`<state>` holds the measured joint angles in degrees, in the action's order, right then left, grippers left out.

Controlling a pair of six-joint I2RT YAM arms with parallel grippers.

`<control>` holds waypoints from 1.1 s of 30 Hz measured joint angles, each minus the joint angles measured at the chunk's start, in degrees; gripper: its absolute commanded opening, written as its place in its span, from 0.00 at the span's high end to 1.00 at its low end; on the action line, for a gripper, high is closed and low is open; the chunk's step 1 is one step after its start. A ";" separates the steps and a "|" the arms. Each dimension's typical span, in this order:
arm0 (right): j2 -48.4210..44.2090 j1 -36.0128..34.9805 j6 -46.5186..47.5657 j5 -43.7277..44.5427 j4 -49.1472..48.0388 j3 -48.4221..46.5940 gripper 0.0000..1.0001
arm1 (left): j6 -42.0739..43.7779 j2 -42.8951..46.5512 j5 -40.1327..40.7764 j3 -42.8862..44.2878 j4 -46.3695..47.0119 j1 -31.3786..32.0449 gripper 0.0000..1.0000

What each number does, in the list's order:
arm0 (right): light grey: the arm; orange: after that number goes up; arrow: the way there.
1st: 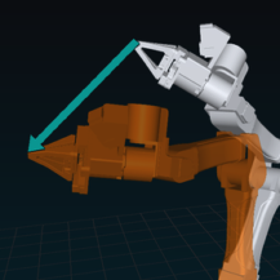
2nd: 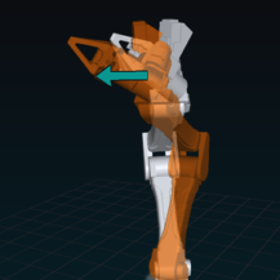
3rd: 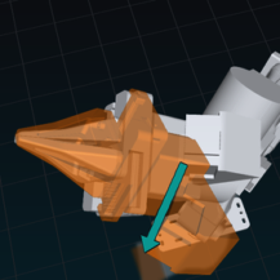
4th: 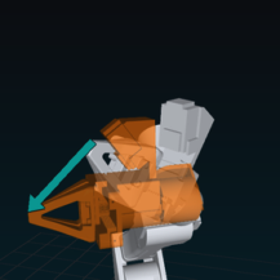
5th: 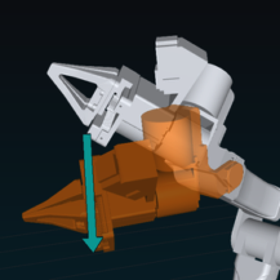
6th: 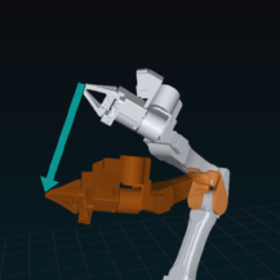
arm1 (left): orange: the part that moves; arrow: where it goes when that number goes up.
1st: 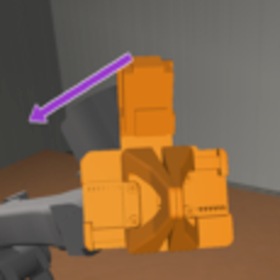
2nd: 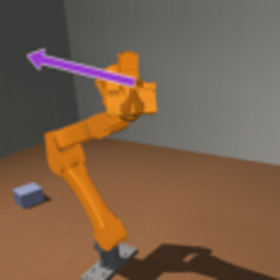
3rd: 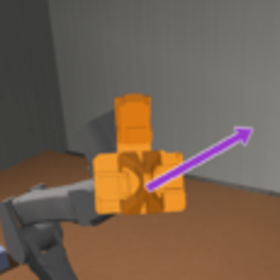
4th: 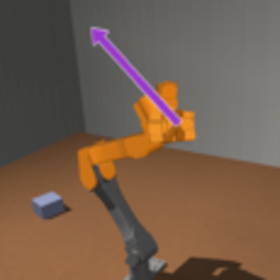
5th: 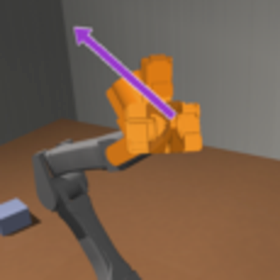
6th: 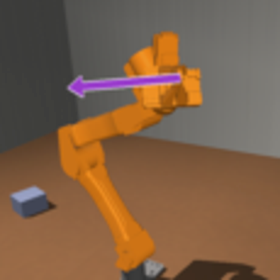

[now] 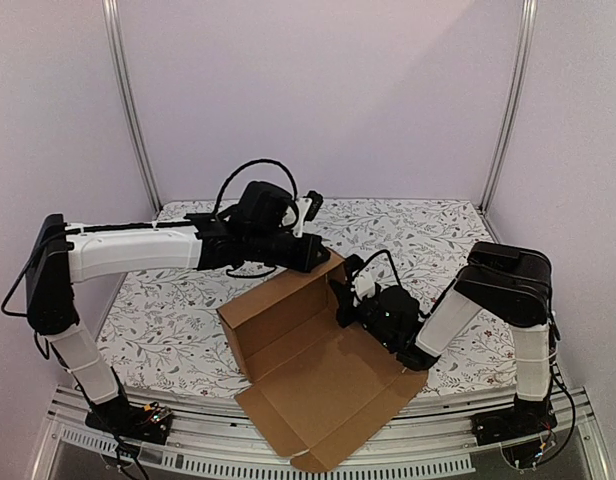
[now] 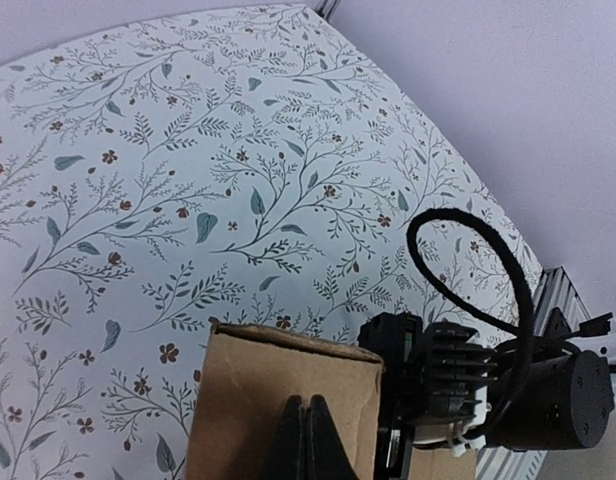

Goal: Fold the paper box

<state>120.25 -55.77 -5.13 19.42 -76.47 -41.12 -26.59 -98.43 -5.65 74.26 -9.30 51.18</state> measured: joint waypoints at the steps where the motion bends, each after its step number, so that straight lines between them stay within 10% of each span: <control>1: 0.09 0.02 0.07 0.02 -0.31 0.11 1.00 | -0.02 -0.22 0.11 0.28 -0.09 0.11 1.00; 24: 0.35 0.07 0.02 -0.20 -1.38 0.70 1.00 | 0.98 -6.69 1.31 9.49 -4.79 1.44 1.00; 33: 0.37 0.28 -0.20 -0.48 -1.14 1.64 0.76 | 0.83 -6.19 1.73 5.03 1.97 2.89 1.00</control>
<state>120.62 -55.48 -5.32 18.94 -77.60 -39.48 -25.76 -104.62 -3.92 79.29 -7.33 54.06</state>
